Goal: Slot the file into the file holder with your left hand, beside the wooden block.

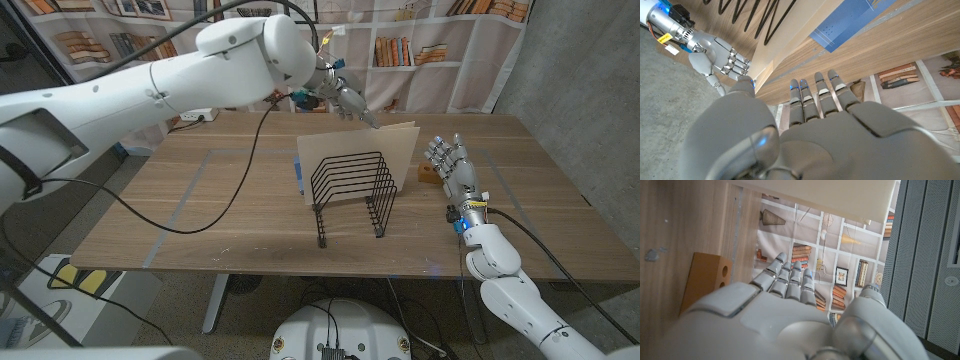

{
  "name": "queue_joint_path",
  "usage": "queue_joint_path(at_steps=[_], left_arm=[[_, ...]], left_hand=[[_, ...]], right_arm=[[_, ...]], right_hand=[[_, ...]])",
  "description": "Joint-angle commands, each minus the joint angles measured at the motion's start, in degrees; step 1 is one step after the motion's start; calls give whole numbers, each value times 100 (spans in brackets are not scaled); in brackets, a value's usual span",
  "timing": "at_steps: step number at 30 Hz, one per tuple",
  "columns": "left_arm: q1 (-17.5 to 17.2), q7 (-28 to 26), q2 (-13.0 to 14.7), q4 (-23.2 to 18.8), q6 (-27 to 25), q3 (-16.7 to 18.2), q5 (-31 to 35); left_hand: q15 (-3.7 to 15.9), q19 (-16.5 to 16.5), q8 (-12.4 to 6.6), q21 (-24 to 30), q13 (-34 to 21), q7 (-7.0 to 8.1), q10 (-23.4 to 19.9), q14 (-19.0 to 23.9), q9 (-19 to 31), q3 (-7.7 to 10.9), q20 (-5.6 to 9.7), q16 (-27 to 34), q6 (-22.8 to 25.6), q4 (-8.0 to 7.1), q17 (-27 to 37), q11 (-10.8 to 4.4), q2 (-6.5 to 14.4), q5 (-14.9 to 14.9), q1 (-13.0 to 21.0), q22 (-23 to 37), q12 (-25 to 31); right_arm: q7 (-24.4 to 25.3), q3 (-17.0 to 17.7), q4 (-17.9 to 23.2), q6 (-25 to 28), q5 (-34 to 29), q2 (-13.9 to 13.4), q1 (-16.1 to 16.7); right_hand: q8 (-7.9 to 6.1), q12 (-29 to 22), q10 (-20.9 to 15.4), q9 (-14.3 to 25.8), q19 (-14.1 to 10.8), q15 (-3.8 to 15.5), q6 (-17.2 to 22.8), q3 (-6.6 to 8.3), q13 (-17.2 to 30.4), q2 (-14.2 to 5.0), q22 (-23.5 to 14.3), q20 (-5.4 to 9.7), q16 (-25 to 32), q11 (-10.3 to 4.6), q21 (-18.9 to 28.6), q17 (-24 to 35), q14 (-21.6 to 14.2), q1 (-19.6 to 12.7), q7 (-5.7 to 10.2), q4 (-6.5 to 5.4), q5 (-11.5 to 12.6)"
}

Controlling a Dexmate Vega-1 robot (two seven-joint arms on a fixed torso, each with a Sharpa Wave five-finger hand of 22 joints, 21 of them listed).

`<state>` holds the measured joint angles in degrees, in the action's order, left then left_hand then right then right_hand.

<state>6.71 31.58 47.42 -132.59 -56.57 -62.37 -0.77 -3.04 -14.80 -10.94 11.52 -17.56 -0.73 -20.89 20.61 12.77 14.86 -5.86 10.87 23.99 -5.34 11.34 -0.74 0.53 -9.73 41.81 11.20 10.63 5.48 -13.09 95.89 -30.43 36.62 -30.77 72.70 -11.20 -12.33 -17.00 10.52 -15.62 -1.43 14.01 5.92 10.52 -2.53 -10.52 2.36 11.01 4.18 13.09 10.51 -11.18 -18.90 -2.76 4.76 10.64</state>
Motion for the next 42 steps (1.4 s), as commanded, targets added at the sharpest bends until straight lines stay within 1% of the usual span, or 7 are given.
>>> queue_joint_path(at_steps=[1, 8, 13, 18, 24, 35, 42], left_arm=[[-2030, -1138, 529, -156, 997, 2056, -1040], [-3384, -1940, 573, 159, 2186, 3276, -1901], [-4134, -2613, 513, 281, 2990, 3699, -1959], [-4633, -2960, 327, 534, 3644, 3974, -2159], [-4955, -3050, 83, 937, 4444, 4112, -2358], [-5412, -3115, -404, 1700, 5921, 4097, -2387], [-5743, -2973, -652, 2284, 6840, 4261, -2701]], left_hand=[[53, 200, 23, -70, 8, 53, 117, -113, 5, -17, -25, -24, -107, -72, 7, -16, 18, -41, -109, -4, 21], [214, 466, -12, -103, 41, 78, 174, -399, -9, -49, -19, -76, -149, -124, -1, -48, 62, -48, -207, -8, 46], [266, 597, -21, -112, 58, 117, 185, -470, -18, -69, 96, -66, -173, -135, -10, -69, 60, -47, -244, -12, 58], [317, 659, -43, -89, 84, 122, 193, -473, -29, -98, 354, -36, -164, -137, -25, -44, 41, -46, -282, -22, 72], [337, 685, -29, -66, 113, 48, 249, -525, -41, -139, 525, -33, -236, -142, -39, 32, 6, -45, -333, -34, 65], [327, 746, 44, -46, 171, 43, 496, -674, -63, -234, 552, -45, -569, -173, -51, 91, -61, -48, -471, -51, 13], [332, 718, 50, -24, 195, 38, 558, -716, -72, -282, 626, -41, -676, -189, -53, 113, -97, -54, -540, -58, 15]], right_arm=[[44, -83, 70, 128, -117, -25, -143], [38, -130, 63, 163, -141, -20, -214], [9, -159, 43, 194, -135, -26, -279], [-48, -175, 18, 233, -101, -53, -341], [-219, -173, -34, 243, 3, -119, -408], [-638, -229, -124, 402, 216, -299, -601], [-579, -255, -79, 423, 75, -324, -701]], right_hand=[[5, 15, -42, 21, -57, 21, 19, 14, 13, -50, -19, 117, -18, 1, -39, 18, -46, -3, 1, 41, 27], [5, 4, -73, 22, -95, 36, 21, 16, 13, -54, -19, 127, -7, -1, -30, 17, -79, -10, 3, 48, 26], [4, -1, -88, 21, -113, 49, 23, 15, 13, -53, -20, 133, -2, 6, -28, 16, -98, -13, 1, 52, 25], [3, -6, -103, 21, -130, 46, 27, 12, 13, -53, -21, 149, -1, -2, -26, 17, -105, -11, 3, 54, 24], [0, -3, -98, 21, -135, 47, 34, 10, 13, -51, -21, 147, -2, -12, -28, 18, -108, -9, 7, 55, 23], [-2, -8, -116, 21, -136, 52, 43, 5, 13, -48, -22, 142, -4, -7, -34, 19, -107, -4, 7, 57, 21], [-4, -5, -112, 22, -135, 56, 51, 1, 13, -45, -23, 140, -4, -14, -39, 20, -112, -3, 13, 60, 20]])
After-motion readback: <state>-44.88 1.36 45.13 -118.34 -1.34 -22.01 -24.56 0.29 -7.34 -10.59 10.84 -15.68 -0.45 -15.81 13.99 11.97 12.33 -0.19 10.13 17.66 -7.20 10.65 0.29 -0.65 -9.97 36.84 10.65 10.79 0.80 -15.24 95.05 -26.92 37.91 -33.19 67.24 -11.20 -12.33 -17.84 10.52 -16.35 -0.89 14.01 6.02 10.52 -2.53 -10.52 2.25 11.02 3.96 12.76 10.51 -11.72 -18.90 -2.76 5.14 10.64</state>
